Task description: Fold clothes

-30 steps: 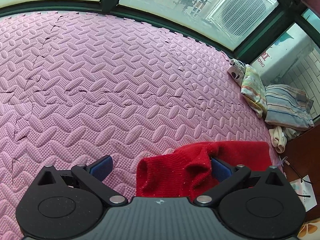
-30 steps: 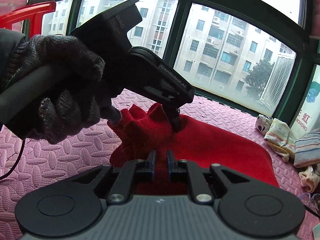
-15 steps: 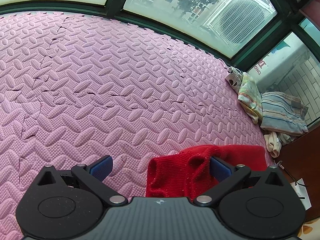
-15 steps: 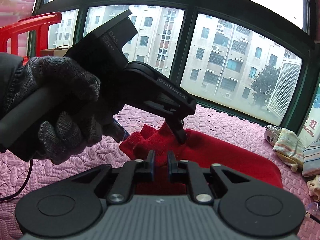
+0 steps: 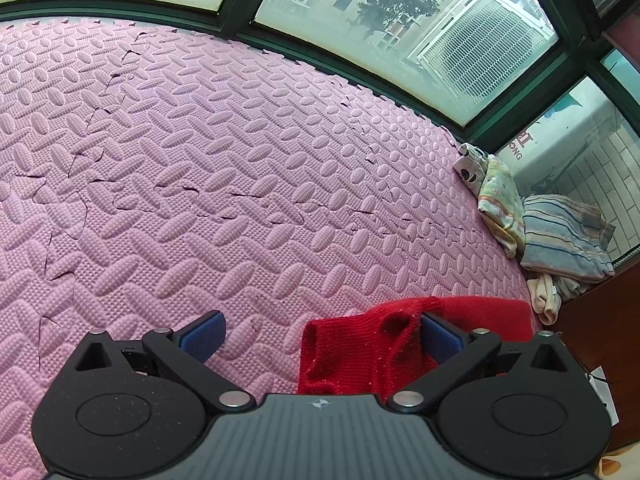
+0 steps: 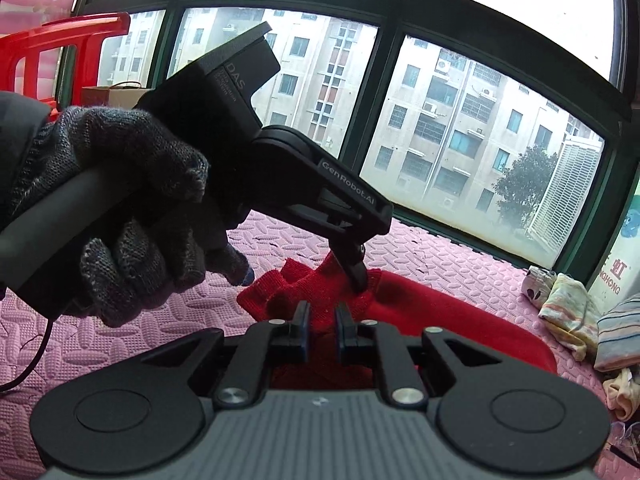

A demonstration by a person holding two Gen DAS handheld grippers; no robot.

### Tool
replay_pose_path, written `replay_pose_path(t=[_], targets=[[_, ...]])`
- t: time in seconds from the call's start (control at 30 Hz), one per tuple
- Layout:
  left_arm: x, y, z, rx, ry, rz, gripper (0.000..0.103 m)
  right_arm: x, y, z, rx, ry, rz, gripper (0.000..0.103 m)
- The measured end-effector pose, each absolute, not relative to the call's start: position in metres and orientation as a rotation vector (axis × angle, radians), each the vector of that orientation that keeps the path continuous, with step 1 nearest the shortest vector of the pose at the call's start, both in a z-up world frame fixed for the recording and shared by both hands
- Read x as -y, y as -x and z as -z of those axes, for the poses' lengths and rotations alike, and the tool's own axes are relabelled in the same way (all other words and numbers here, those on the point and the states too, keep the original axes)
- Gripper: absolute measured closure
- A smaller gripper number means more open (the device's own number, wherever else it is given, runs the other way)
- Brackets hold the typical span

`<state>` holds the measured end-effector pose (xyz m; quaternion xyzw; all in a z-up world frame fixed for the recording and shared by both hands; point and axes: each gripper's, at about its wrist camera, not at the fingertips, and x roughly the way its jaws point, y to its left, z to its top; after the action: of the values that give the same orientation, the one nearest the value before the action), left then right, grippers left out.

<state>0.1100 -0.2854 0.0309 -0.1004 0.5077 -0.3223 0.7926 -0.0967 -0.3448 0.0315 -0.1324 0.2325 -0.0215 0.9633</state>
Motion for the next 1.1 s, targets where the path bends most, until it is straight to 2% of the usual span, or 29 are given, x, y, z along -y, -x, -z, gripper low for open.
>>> replay_pose_path(t=[0.23, 0.3, 0.37, 0.4, 0.53, 0.6, 0.9, 1.1], targets=[[0.285, -0.108, -0.035, -1.072, 0.18, 0.675, 0.0, 0.343, 0.087, -0.025, -0.511, 0.269, 0.024, 0.09], [0.284, -0.106, -0.036, -1.067, 0.183, 0.674, 0.0, 0.345, 0.089, -0.029, -0.507, 0.254, 0.013, 0.087], [0.283, -0.103, -0.04, -1.06, 0.179, 0.671, 0.0, 0.346, 0.094, -0.034, -0.499, 0.237, -0.002, 0.067], [0.283, -0.1, -0.042, -1.051, 0.172, 0.671, 0.0, 0.346, 0.097, -0.037, -0.495, 0.235, -0.005, 0.063], [0.281, -0.087, -0.053, -1.015, 0.125, 0.661, 0.0, 0.346, 0.107, -0.044, -0.5, 0.212, -0.019, 0.061], [0.278, -0.079, -0.056, -0.996, 0.102, 0.656, 0.0, 0.346, 0.113, -0.046, -0.507, 0.19, -0.023, 0.053], [0.267, -0.043, -0.065, -0.944, 0.024, 0.63, 0.0, 0.353, 0.138, -0.048, -0.551, 0.117, 0.008, 0.038], [0.265, -0.018, -0.07, -0.906, -0.028, 0.626, 0.0, 0.357, 0.154, -0.049, -0.566, 0.082, 0.048, 0.023]])
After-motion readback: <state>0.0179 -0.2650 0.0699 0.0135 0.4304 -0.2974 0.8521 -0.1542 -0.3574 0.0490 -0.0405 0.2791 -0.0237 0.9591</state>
